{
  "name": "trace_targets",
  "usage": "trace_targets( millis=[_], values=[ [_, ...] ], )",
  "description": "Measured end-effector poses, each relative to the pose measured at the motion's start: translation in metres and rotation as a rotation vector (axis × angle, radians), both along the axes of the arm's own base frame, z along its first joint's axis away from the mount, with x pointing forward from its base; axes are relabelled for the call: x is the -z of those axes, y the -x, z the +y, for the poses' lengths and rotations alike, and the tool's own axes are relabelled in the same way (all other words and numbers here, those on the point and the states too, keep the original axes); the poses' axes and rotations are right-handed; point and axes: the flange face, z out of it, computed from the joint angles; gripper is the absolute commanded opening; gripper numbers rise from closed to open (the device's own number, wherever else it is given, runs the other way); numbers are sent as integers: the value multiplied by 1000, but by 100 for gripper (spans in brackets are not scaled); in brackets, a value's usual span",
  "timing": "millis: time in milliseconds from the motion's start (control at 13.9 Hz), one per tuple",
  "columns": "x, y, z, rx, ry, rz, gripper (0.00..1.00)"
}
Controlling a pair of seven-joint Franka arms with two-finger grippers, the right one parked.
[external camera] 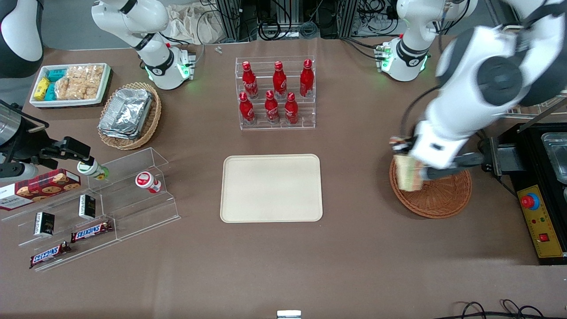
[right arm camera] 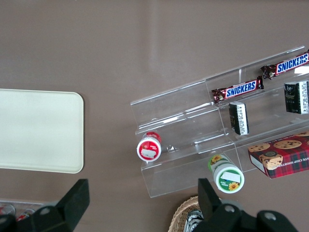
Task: Place sandwich from basket to tray
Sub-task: 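Carry the sandwich with the left gripper over the cream tray, then lower the sandwich onto the tray and open the left gripper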
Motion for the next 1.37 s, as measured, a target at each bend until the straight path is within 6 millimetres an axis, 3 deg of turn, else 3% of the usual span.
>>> trace_targets(
  millis=[144,433,649,866,938,1010,1082,1155,1371],
  values=[
    [39,-5,-49,66,63,-12,0],
    [152,-1,-136,146,152,19,0],
    [233,4,-169,141,134,10,0],
    [278,5,-184,109,83,-32,0],
    [287,5,-186,105,75,-30,15],
    [292,5,-187,103,75,-29,41],
    [295,4,-187,101,80,-32,81],
    [296,3,-187,99,85,-35,100],
    [293,1,-188,97,90,-45,100]
  ],
)
